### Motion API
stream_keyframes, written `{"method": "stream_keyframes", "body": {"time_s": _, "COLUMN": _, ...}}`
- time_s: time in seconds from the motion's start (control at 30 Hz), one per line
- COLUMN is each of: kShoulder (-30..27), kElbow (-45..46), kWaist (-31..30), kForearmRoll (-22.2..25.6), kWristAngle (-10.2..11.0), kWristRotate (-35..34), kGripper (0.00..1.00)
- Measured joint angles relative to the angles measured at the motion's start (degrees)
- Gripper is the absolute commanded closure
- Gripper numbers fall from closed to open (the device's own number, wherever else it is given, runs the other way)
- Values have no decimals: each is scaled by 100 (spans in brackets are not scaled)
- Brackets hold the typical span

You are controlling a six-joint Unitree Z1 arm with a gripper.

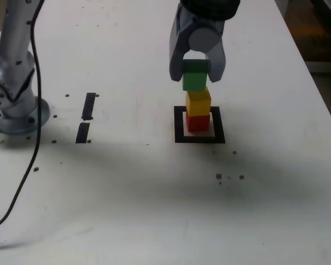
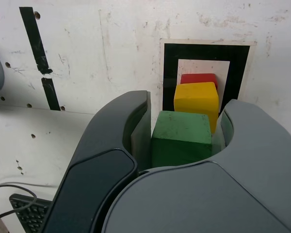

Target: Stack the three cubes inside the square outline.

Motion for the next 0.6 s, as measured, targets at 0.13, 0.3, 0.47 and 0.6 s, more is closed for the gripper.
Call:
{"method": "stream_keyframes", "body": {"time_s": 0.13, "kShoulder": 89, "kElbow": 0, "kWaist": 0, "kForearmRoll": -31, "kWristAngle": -5, "kWristRotate": -7, "kGripper": 79}}
{"method": "stream_keyframes", "body": {"time_s": 0.3, "kShoulder": 96, "kElbow": 0, "kWaist": 0, "kForearmRoll": -58, "kWristAngle": -2, "kWristRotate": -10, "kGripper": 69}}
{"method": "stream_keyframes", "body": {"time_s": 0.47, "kShoulder": 171, "kElbow": 11, "kWaist": 0, "kForearmRoll": -73, "kWristAngle": 4, "kWristRotate": -10, "kGripper": 43}}
{"method": "stream_keyframes", "body": {"time_s": 0.6, "kShoulder": 206, "kElbow": 24, "kWaist": 0, "kForearmRoll": -107, "kWristAngle": 1, "kWristRotate": -10, "kGripper": 25}}
